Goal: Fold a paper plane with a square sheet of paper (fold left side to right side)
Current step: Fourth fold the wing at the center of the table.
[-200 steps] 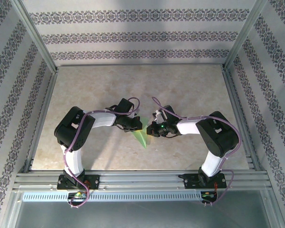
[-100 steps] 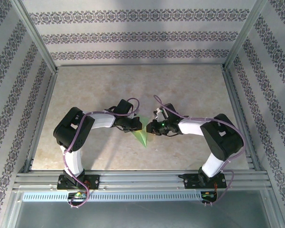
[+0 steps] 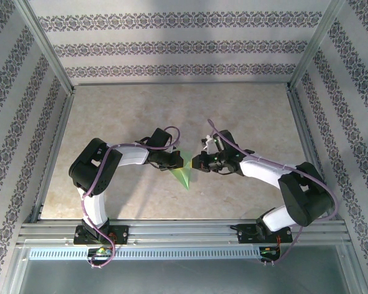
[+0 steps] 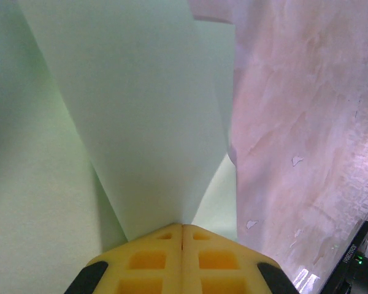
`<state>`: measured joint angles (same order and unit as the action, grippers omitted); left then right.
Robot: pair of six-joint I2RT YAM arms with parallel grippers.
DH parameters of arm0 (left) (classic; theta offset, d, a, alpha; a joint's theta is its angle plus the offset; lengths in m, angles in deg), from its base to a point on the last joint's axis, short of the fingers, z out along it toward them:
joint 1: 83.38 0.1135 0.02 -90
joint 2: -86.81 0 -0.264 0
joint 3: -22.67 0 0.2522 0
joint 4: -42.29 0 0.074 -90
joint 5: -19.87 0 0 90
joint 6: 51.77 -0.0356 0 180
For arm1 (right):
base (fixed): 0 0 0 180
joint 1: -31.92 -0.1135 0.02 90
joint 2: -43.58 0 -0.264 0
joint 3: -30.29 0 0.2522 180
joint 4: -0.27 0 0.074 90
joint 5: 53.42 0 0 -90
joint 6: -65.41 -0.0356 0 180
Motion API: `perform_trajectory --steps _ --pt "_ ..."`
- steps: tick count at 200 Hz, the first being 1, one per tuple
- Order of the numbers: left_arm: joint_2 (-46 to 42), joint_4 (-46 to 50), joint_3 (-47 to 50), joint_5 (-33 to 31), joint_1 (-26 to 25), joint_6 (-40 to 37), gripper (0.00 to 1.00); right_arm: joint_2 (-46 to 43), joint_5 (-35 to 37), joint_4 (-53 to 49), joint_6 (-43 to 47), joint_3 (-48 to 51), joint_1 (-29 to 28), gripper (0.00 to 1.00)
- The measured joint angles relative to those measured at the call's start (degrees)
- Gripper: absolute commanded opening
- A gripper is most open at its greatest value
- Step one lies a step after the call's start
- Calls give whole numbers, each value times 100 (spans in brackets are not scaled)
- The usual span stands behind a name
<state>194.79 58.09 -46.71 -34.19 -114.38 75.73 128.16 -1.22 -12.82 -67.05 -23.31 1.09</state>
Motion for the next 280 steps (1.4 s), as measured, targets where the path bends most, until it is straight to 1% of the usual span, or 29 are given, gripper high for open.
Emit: perform_trajectory --steps 38,71,160,280 --pt "0 0 0 0 0 0 0 284 -181 293 -328 136 -533 0" --pt "0 0 0 0 0 0 0 708 -210 570 -535 140 -767 0" --pt "-4 2 0 -11 -2 0 0 1045 -157 820 -627 315 -872 0" --pt "-4 2 0 -13 -2 -2 0 1119 11 909 -695 424 -1023 0"
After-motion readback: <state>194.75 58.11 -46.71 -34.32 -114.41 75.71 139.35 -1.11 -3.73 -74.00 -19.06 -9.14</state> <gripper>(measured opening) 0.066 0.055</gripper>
